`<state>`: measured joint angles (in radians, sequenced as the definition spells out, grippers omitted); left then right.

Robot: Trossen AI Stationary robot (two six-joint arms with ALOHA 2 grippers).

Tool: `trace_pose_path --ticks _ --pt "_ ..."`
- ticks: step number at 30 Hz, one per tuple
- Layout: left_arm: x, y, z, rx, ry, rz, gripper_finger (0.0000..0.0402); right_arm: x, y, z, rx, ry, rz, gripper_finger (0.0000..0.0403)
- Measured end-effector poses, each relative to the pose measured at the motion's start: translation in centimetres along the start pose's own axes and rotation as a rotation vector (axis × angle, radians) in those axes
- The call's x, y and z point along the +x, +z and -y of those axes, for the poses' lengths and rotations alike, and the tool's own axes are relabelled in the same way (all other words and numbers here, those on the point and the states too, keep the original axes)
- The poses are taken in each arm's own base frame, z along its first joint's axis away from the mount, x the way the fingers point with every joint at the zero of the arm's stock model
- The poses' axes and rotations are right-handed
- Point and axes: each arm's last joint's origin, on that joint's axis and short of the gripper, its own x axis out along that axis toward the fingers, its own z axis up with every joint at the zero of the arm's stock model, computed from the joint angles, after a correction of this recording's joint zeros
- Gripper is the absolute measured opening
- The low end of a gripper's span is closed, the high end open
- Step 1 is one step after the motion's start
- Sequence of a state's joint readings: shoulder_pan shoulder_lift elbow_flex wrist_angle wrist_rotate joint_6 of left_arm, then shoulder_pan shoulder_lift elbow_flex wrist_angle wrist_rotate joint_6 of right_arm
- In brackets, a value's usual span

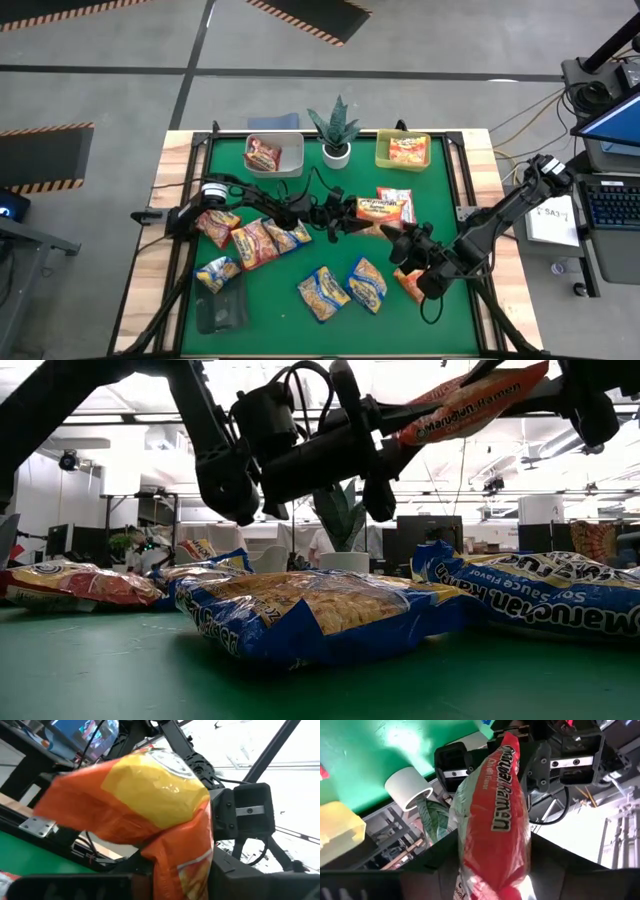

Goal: Sort Maruchan noodles
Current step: Put the top center orange noodle pack into the yellow bin

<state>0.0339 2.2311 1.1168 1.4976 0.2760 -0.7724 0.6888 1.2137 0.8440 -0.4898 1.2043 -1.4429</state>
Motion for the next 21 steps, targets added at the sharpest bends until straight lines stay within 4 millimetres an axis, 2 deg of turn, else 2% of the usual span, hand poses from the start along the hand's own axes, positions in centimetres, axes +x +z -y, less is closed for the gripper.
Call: trace_pose_path --ticks 5,13,21 --pt "0.0 0.3 0.3 0.004 -0.032 0.028 0.0076 0.0 -0.1 0.0 0.039 -0.006 -0.034 0.0211" --pt "-0.2 0.9 0.4 -0.026 -0.06 0.044 0.0076 -0.2 -0.8 0.1 0.063 -0.019 -0.076 0.0217" --pt "-0.4 1.6 0.0 -0.075 -0.055 0.052 0.0076 -1.0 -2.7 1.4 0.265 -0.059 -0.122 0.0215"
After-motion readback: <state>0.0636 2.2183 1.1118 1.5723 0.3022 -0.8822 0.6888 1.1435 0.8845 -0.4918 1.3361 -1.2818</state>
